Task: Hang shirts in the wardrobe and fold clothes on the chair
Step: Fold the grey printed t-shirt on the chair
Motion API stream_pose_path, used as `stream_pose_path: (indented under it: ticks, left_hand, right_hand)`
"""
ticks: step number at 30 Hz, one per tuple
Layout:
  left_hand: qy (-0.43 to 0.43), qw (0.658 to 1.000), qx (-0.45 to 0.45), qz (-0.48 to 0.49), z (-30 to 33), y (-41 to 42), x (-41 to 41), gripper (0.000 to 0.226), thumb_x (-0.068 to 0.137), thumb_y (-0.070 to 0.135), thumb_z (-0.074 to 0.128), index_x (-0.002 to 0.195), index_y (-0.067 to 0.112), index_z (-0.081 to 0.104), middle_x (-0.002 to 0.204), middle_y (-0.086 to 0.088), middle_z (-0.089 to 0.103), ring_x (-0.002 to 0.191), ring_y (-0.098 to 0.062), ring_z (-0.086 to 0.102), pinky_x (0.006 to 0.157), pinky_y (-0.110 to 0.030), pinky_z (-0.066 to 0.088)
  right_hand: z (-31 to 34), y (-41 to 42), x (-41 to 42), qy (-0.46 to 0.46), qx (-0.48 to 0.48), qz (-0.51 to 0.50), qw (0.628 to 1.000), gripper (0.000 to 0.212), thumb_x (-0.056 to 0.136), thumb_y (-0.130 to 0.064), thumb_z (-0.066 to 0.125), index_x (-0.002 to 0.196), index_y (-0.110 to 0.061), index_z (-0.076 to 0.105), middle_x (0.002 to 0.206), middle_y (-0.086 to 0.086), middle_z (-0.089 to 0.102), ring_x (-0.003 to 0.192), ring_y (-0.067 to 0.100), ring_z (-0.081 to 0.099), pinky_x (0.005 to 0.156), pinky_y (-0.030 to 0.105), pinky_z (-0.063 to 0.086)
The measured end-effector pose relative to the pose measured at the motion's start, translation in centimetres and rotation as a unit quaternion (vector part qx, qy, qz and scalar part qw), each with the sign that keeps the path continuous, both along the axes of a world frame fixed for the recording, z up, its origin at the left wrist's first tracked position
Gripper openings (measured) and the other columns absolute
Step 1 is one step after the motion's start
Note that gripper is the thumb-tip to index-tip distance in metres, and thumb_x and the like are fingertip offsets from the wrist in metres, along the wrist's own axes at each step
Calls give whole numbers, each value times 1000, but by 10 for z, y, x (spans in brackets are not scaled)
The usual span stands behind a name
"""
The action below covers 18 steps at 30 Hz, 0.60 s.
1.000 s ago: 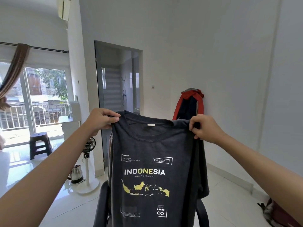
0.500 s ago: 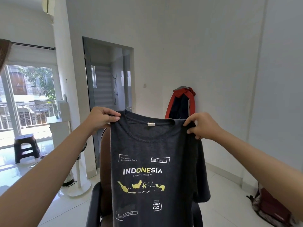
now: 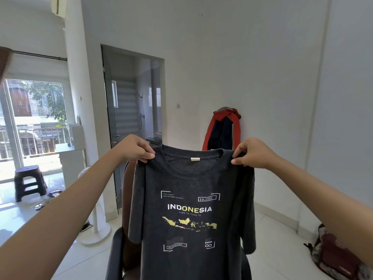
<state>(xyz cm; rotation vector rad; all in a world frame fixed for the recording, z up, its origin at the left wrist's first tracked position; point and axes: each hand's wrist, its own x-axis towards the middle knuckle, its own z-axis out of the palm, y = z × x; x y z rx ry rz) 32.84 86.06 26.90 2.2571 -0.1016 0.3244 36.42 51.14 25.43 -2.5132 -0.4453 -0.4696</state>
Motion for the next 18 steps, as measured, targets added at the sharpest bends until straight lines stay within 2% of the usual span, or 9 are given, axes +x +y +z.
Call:
stream_pose_path:
  ticks: [4,7,11,14,16,18]
  left_hand:
    - [14,999,43,-4,-2,5,4,3,79,8,74,78,11,74,60,4,69,59,-7,66,47,-14,43]
    - [39,997,72,-9,-6,7,5,1,79,11,74,78,12,74,52,7,64,47,-1,57,47,-18,41]
    - [31,998,48,-25,-13,8,5,6,74,9,79,79,11,75,53,8,64,46,-3,53,50,-21,37]
    - [7,999,19,-49,-21,8,4,12,71,6,80,80,12,74,54,13,64,49,-1,53,49,-13,39]
    - [-29,998,5,-54,-27,9,8,15,69,3,80,78,14,74,64,10,67,57,2,58,56,-9,41]
    - [-67,997,-14,-47,-30,12,12,16,68,1,80,73,14,74,71,3,69,61,2,60,60,-7,44]
  right_hand:
    - [2,3,-1,63,-52,-14,997,7,79,-23,77,81,-17,73,80,0,70,64,20,70,61,29,58]
    - [3,7,-3,129,-118,-25,984,8,84,-24,73,89,-17,72,87,2,70,66,19,70,49,24,52]
    - [2,9,1,184,-141,-9,973,12,88,-20,68,98,-15,71,99,5,69,73,21,71,54,25,55]
    - [-6,6,8,158,-79,33,984,9,84,-19,72,90,-13,75,88,2,71,78,18,70,59,18,49]
    - [-12,5,12,112,-3,53,992,10,78,-20,78,79,-10,76,76,0,71,69,4,66,58,9,43]
    - [-17,3,17,79,80,64,992,15,72,-18,83,70,-6,73,65,0,69,57,0,61,55,8,41]
